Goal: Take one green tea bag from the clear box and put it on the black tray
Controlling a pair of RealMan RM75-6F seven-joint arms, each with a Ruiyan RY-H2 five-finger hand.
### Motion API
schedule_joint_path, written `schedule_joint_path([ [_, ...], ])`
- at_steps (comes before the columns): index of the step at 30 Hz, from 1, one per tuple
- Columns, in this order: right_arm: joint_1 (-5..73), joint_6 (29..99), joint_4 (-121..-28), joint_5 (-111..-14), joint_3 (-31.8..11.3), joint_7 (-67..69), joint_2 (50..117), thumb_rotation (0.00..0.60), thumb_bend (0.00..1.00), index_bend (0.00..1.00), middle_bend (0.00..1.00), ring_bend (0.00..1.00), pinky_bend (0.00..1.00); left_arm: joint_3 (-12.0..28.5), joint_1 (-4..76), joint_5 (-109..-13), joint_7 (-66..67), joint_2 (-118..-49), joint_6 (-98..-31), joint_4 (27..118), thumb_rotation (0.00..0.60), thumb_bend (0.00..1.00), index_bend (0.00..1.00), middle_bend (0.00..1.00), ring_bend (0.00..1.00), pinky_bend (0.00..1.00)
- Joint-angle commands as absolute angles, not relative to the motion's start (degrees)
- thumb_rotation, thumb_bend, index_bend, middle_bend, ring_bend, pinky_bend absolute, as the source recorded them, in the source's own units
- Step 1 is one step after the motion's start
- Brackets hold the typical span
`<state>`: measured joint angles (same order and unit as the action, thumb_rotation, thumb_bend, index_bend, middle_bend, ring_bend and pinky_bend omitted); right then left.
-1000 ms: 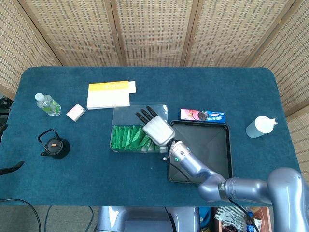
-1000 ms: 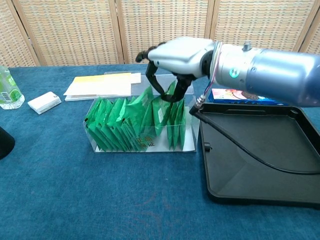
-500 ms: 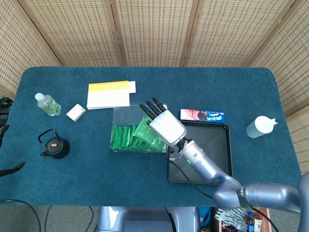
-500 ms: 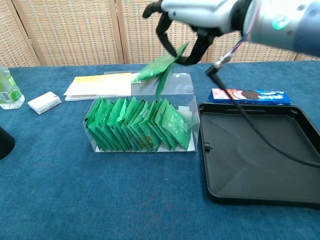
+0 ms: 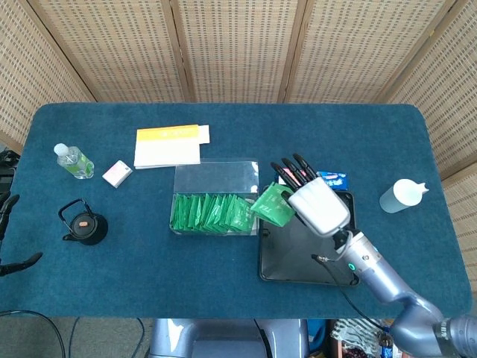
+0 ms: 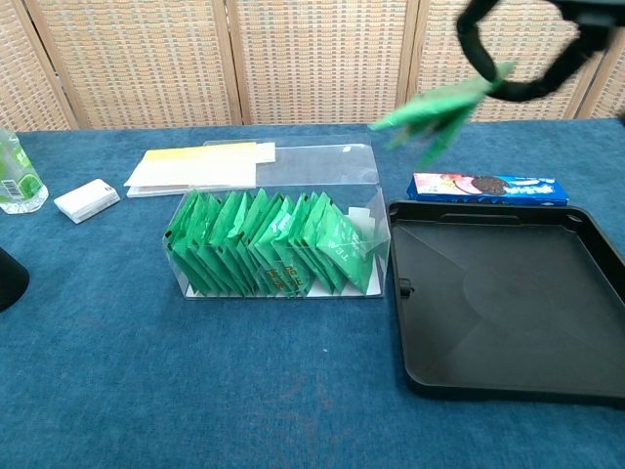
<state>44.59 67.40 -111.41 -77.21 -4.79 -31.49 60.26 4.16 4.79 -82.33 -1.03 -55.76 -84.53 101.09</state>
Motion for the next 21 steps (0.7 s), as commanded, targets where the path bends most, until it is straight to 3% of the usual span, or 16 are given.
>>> schedule_joint_path([
  [1, 40.0, 69.5, -109.9, -82.6, -0.7, -26.9, 58.4, 0.600, 0.55, 0.65, 0.14, 0.00, 0.00, 4.1, 4.8, -82.5, -0.6, -55.9, -84.5, 101.2, 0.600, 0.00, 0.00, 0.00, 0.00, 0.00],
  [11, 36.2, 69.4, -103.5, -87.3, 1.9, -21.6, 61.0, 0.600, 0.55, 0.65, 0.13, 0.00, 0.00, 3.8, 4.9, -82.7, 1.1, -56.5, -84.4, 101.7, 0.600, 0.00, 0.00, 0.00, 0.00, 0.00],
  [13, 36.0, 69.2, -102.6, -87.5, 1.8, -21.2, 61.5, 0.600, 0.48, 0.55, 0.10, 0.00, 0.00, 3.7, 4.9, -82.6, 1.3, -56.5, -84.4, 101.7, 0.600, 0.00, 0.00, 0.00, 0.00, 0.00],
  [15, 35.9, 69.0, -101.6, -87.7, 1.7, -20.9, 62.0, 0.600, 0.20, 0.26, 0.03, 0.00, 0.00, 3.8, 4.9, -82.6, 1.5, -56.6, -84.4, 101.7, 0.600, 0.00, 0.00, 0.00, 0.00, 0.00],
  [17, 35.7, 68.3, -100.6, -87.5, 1.6, -20.8, 61.9, 0.600, 0.03, 0.10, 0.00, 0.00, 0.00, 3.8, 5.0, -82.4, 1.6, -56.7, -84.3, 101.7, 0.600, 0.00, 0.00, 0.00, 0.00, 0.00],
  [21, 34.7, 69.0, -99.7, -86.7, 0.7, -19.6, 60.5, 0.600, 0.00, 0.05, 0.00, 0.00, 0.00, 3.8, 5.1, -82.1, 1.5, -56.7, -83.9, 101.7, 0.600, 0.00, 0.00, 0.00, 0.00, 0.00],
])
